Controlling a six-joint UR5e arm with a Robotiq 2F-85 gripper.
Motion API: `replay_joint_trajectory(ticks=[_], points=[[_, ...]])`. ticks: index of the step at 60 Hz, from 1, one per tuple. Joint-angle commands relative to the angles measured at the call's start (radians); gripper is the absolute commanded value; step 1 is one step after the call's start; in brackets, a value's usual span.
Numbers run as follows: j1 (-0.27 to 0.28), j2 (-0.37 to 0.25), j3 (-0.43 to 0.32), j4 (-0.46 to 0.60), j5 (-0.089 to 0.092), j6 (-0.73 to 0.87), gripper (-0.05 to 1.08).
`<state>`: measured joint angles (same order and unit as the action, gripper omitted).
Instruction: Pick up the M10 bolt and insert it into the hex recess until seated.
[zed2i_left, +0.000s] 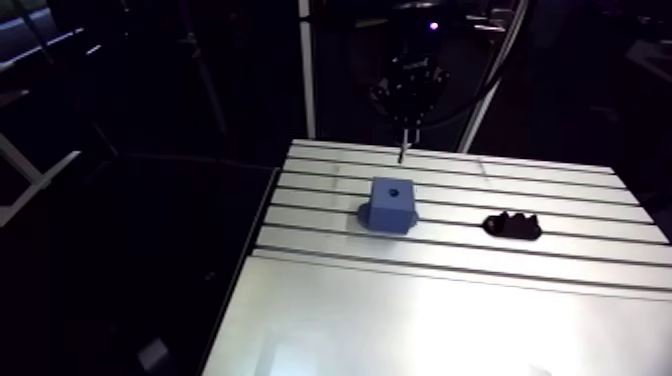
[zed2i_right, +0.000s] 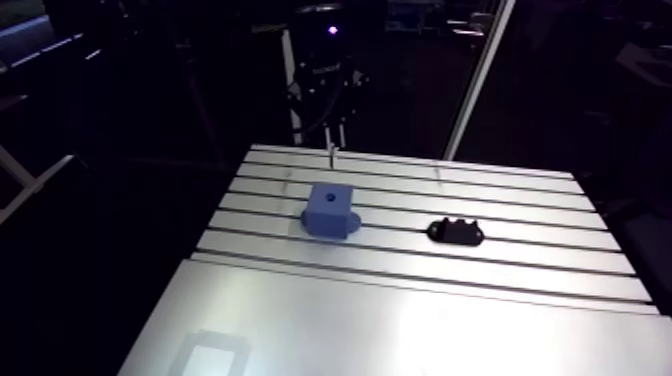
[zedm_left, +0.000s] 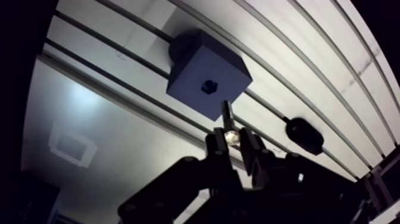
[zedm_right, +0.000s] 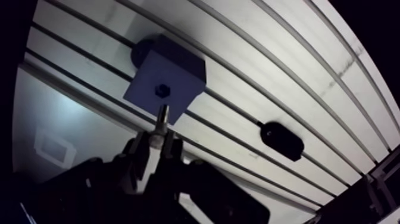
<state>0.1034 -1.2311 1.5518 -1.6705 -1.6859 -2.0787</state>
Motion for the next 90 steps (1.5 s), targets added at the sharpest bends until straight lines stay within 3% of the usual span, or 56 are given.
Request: replay_joint_trajectory(ticks=[1, 75, 90], points=[[0.007, 0.012, 0.006, -0.022, -0.002, -0.036, 1.05], [0.012, 0.012, 0.044, -0.035, 0.004, -0.097, 1.05], [0.012, 0.011, 0.046, 0.013, 0.001, -0.094, 1.06]])
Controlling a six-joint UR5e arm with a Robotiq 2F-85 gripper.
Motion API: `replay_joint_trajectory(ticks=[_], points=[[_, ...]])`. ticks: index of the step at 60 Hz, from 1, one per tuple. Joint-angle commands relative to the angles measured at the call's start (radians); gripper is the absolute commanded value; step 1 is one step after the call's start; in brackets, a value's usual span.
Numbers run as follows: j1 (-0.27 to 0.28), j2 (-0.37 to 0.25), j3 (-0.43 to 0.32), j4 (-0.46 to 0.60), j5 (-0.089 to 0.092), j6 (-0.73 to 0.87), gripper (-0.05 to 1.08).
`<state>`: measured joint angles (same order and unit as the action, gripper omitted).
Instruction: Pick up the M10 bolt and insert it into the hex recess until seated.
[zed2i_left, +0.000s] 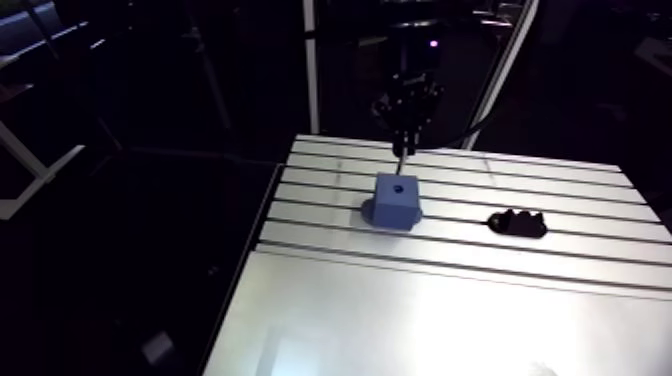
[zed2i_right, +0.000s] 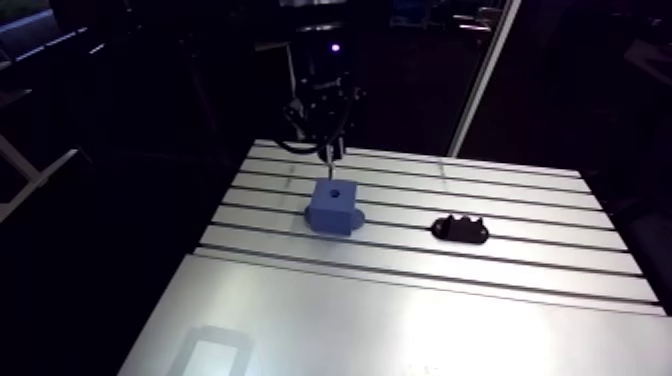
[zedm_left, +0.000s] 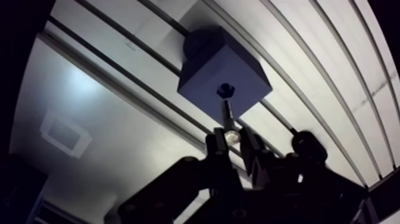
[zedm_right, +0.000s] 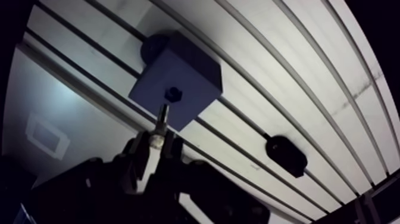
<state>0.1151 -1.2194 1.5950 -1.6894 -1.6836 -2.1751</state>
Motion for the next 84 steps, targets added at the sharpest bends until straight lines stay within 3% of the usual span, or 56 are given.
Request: replay_joint_trajectory(ticks=[1, 11, 18, 84], points=[[0.000, -0.001, 0.003, 0.032, -0.003, 0.003, 1.06], [0.000, 0.002, 0.005, 0.031, -0.007, 0.004, 1.06], [0.000, 0.004, 0.010, 0.023, -0.023, 0.005, 1.06], [0.000, 0.036, 0.006, -0.029, -0.021, 0.005, 1.06]])
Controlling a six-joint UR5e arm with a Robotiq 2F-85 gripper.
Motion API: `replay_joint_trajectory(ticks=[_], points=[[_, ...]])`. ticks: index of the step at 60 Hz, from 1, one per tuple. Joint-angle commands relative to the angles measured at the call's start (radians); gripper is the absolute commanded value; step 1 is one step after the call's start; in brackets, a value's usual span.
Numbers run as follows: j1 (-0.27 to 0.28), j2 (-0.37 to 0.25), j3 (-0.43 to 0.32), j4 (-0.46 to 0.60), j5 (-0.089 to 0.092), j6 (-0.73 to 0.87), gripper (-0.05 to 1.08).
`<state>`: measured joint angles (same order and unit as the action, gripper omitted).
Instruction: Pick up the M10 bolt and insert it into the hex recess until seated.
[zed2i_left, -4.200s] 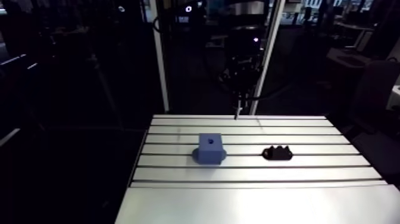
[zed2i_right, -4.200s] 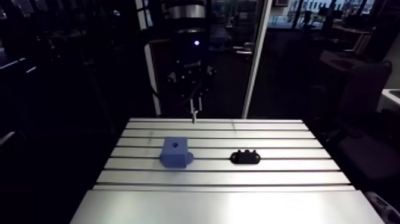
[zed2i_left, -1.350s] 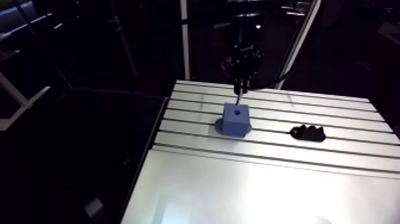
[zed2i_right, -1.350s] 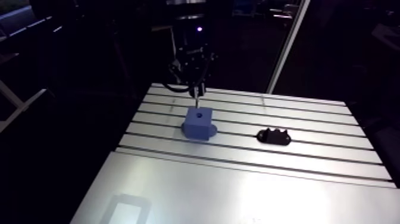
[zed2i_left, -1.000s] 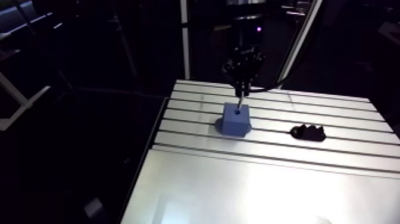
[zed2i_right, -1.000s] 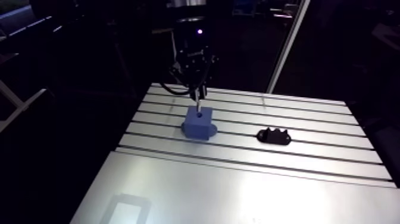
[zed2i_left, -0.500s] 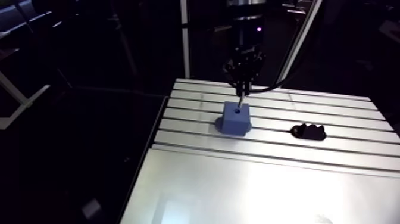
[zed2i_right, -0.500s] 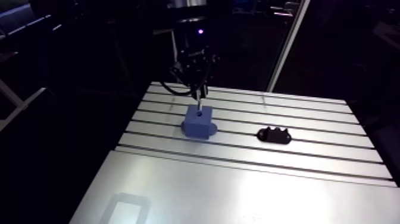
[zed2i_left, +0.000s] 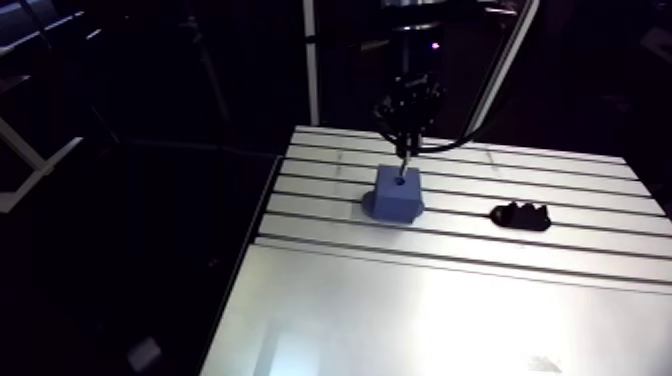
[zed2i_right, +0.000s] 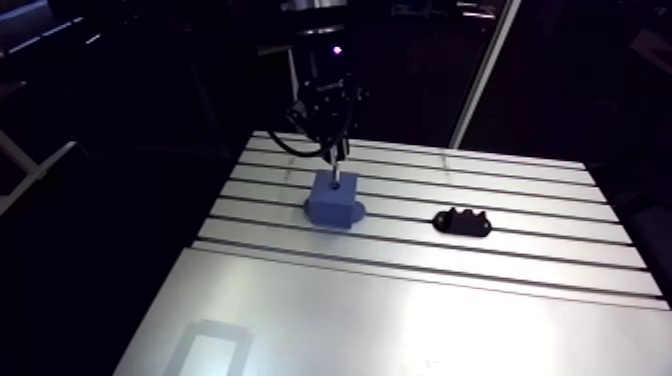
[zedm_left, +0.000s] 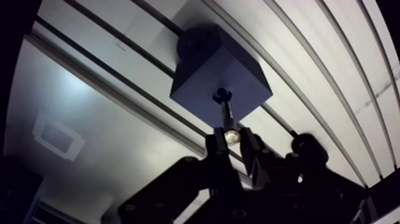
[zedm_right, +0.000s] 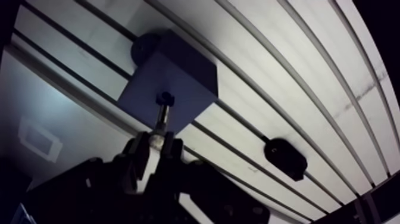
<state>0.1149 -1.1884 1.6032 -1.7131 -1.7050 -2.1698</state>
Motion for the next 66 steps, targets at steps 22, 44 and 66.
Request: replay_joint_trajectory(ticks=[22, 44, 66], points=[[0.000, 0.013, -0.001, -0.004, 0.002, 0.000, 1.06], [0.000, 0.017, -0.001, -0.004, 0.002, 0.000, 1.06], [0.000, 0.023, -0.001, -0.004, 0.002, -0.002, 1.06]])
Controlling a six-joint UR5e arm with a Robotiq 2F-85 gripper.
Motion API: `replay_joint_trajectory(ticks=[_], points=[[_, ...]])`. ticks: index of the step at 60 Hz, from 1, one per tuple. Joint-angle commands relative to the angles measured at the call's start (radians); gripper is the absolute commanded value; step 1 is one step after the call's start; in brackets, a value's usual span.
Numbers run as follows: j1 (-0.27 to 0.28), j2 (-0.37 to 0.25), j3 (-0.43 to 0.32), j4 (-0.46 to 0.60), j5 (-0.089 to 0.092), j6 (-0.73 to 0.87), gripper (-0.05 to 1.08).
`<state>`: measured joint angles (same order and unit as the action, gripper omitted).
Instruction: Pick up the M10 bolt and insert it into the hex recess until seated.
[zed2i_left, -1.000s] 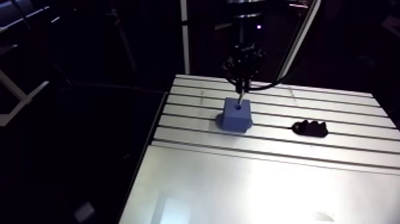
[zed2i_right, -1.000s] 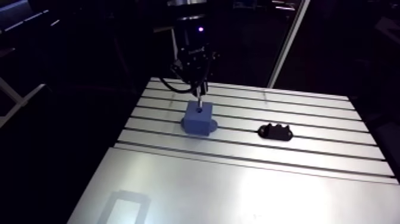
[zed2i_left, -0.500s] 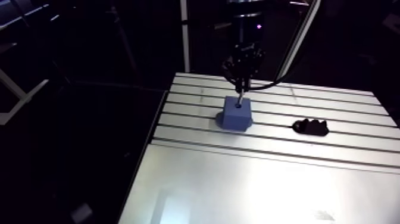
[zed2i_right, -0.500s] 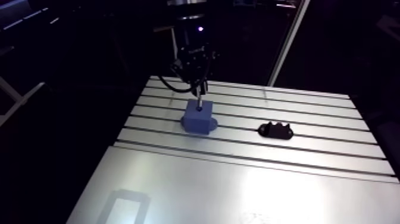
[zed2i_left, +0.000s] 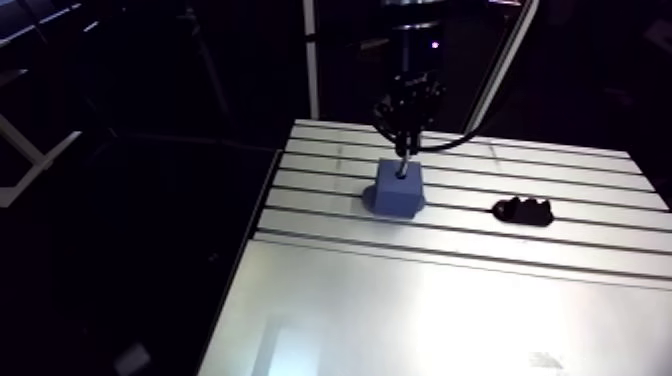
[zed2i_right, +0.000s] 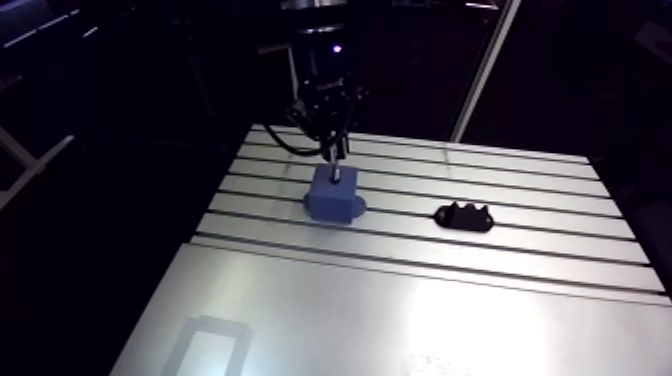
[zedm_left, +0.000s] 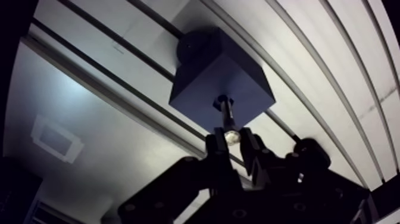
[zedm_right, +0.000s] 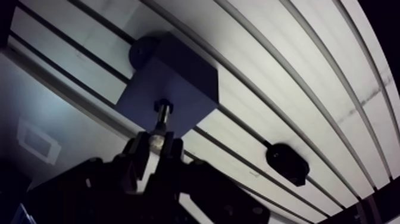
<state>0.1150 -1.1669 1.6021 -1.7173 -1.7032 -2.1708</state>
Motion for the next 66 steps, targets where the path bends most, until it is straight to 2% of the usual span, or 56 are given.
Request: replay_joint_trajectory(ticks=[1, 66], points=[[0.000, 0.002, 0.000, -0.001, 0.000, -0.001, 1.06], [0.000, 0.003, 0.006, 0.000, 0.000, 0.001, 1.07]])
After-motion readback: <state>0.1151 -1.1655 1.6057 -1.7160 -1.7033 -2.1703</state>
